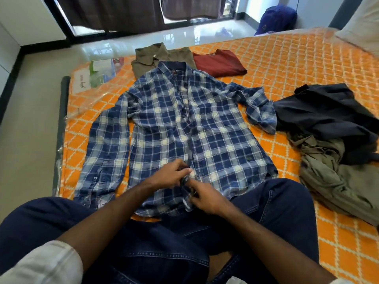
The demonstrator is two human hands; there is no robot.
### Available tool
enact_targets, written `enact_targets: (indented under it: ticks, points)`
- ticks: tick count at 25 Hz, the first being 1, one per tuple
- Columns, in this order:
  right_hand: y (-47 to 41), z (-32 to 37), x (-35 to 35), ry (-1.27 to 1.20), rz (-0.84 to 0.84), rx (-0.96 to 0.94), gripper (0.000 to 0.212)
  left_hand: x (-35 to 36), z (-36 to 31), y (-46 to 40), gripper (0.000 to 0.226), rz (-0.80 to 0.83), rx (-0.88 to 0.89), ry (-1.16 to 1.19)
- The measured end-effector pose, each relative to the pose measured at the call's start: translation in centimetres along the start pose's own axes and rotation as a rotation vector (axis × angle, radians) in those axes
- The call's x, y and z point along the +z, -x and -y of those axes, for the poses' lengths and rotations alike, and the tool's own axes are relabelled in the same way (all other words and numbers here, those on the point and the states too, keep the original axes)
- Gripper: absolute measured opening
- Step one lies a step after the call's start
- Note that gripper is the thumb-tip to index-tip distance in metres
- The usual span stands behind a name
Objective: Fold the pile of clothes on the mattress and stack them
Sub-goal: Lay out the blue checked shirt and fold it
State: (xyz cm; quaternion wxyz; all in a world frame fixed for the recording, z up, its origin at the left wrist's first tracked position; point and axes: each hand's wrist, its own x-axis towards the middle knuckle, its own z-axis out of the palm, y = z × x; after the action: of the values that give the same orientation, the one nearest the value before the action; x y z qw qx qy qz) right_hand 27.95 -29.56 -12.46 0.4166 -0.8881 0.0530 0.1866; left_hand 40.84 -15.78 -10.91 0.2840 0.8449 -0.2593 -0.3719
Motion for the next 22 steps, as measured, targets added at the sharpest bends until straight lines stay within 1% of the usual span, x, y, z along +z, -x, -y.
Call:
enact_targets:
  ticks: [2, 3, 4, 5, 6, 8, 9, 10, 11, 12, 14, 15, 16, 18, 20, 22]
  points:
    - [0.0, 0.2, 0.3, 0.065, 0.063, -0.065, 0.042, 1.7, -0.2, -1.6, 0.028, -0.058, -0.017, -0.032]
    - [0.0, 0.2, 0.0, 0.095, 0.095, -0.073, 0.037, 2.2, -0.1, -2.2, 0.026, -0.109, -0.026, -0.052]
    - [0.0, 0.0, -0.6, 0.099, 0.113, -0.057, 0.030, 2.3, 0.2, -2.6, 0.025, -0.161, -0.034, -0.031]
    - [-0.2, -0.4, -1.4, 0.054, 0.099, 0.002, 0.025, 2.4, 0.5, -2.7, 0.024, -0.211, -0.036, 0.006]
    - [-0.5, -0.9, -2.3, -0.033, 0.033, 0.084, 0.025, 2.5, 0.8, -2.7, 0.025, -0.252, -0.040, 0.032]
    - [-1.2, -2.0, -3.7, -0.153, -0.176, 0.226, 0.024, 2.7, 1.0, -2.2, 0.026, -0.314, -0.021, -0.003]
    - [-1.8, -2.5, -4.0, -0.131, -0.265, 0.241, 0.018, 2.9, 1.1, -1.9, 0.026, -0.338, -0.006, -0.028]
    - [-2.4, -2.8, -3.9, -0.081, -0.303, 0.242, 0.009, 3.0, 1.0, -1.6, 0.023, -0.367, 0.015, -0.036]
    - [-3.0, -2.6, -3.6, -0.018, -0.304, 0.244, 0.007, 3.0, 1.0, -1.5, 0.018, -0.391, 0.038, -0.045]
    - [-3.5, -2.5, -3.1, 0.047, -0.300, 0.255, 0.017, 3.1, 0.9, -1.4, 0.013, -0.408, 0.066, -0.056]
    - [-4.3, -1.9, -2.3, 0.182, -0.325, 0.278, 0.032, 3.3, 0.4, -1.5, 0.010, -0.378, 0.109, -0.062]
    - [-4.6, -1.6, -2.2, 0.250, -0.342, 0.283, 0.036, 3.4, 0.1, -1.6, 0.014, -0.341, 0.124, -0.049]
    - [-4.7, -1.4, -2.2, 0.303, -0.354, 0.288, 0.035, 3.6, -0.2, -1.7, 0.019, -0.305, 0.137, -0.031]
    - [-4.7, -1.3, -2.4, 0.323, -0.367, 0.287, 0.020, 3.8, -0.9, -2.0, 0.026, -0.256, 0.156, -0.018]
    - [-4.5, -2.0, -3.2, 0.200, -0.350, 0.309, 0.008, 3.8, -1.1, -2.6, 0.028, -0.238, 0.146, -0.029]
    - [-4.4, -3.4, -4.8, -0.036, -0.298, 0.374, 0.006, 3.8, -1.3, -3.2, 0.024, -0.233, 0.126, -0.027]
